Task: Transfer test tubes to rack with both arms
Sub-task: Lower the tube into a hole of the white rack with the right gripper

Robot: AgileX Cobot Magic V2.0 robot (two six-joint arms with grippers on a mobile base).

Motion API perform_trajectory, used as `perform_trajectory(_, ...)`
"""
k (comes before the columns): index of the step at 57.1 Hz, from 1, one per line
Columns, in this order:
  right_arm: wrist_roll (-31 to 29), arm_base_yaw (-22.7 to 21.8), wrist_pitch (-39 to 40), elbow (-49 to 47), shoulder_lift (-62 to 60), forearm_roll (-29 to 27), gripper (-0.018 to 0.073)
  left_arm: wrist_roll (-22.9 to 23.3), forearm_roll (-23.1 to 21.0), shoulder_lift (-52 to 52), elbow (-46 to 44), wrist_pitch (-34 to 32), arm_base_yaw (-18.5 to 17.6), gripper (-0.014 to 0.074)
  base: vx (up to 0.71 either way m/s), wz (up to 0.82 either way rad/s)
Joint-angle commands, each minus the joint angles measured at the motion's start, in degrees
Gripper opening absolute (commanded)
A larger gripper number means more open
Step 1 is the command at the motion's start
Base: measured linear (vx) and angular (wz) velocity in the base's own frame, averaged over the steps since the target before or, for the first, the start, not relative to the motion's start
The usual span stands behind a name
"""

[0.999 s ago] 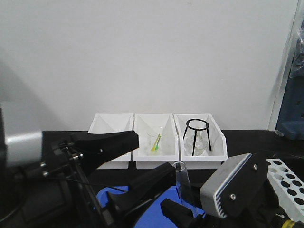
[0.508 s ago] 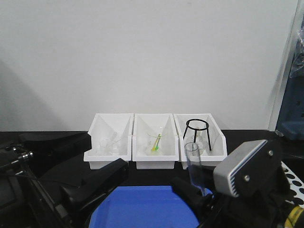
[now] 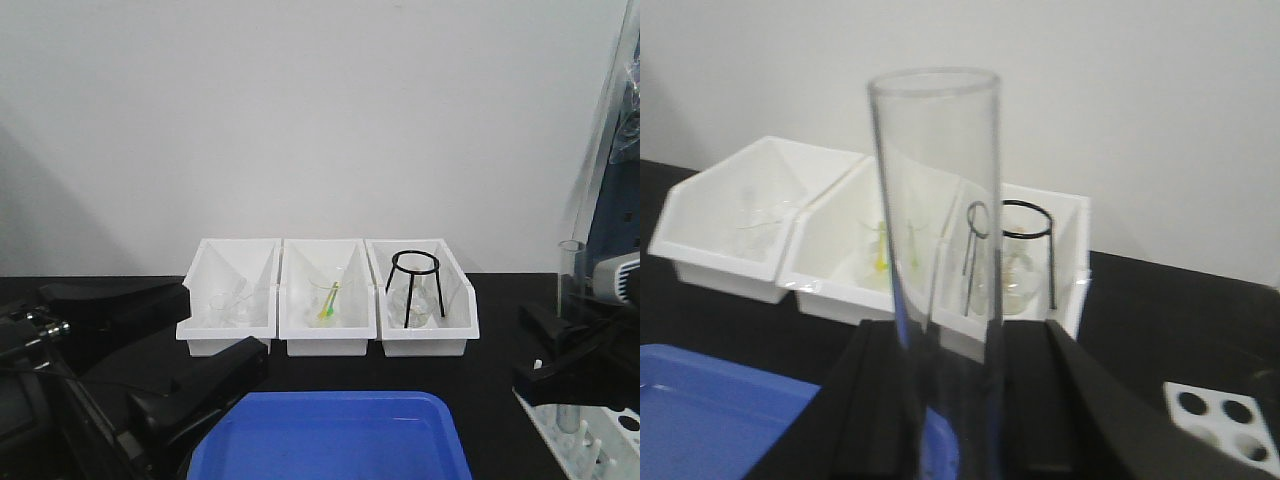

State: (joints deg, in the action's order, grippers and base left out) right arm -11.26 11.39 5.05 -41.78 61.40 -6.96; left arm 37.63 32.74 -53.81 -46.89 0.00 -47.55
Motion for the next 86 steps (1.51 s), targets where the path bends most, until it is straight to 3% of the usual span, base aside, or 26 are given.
perform_trajectory(1,-0.6,-4.0,6.4,-2.0,-0.7,0.1,-0.0007,0.0,-0.2,0.9,-1.8,-3.7,-0.4,0.059,0.0,0.0)
perform_trajectory(8,-0.4,-8.5,8.5,-2.0,-0.7,0.0,-0.0007,0.0,0.5,0.9,-1.8,-3.4,-0.4,0.059,0.0,0.0)
perform_trajectory(15,-0.3,-12.2,11.8,-2.0,1.4,-1.0,-0.0007,0.0,4.3,0.9,-1.8,-2.7,-0.4,0.059,0.0,0.0)
perform_trajectory(24,-0.1,-14.4,18.6,-2.0,6.6,-1.3,-0.0007,0.0,5.2,0.9,-1.8,-1.7,-0.4,0.059,0.0,0.0)
perform_trajectory(41,0.0,-15.0,39.7,-2.0,20.5,-2.5,-0.0007,0.0,5.4,0.9,-1.8,4.3,-0.4,0.059,0.0,0.0)
perform_trajectory(57,-0.2,-15.0,52.3,-2.0,31.0,-7.5,-0.0005,0.0,6.7,0.9,-1.8,12.0,-0.4,0.059,0.0,0.0)
perform_trajectory(86,-0.1,-15.0,60.6,-2.6,37.9,-10.0,-0.0004,0.0,7.3,0.9,-1.8,13.9,-0.4,0.059,0.0,0.0)
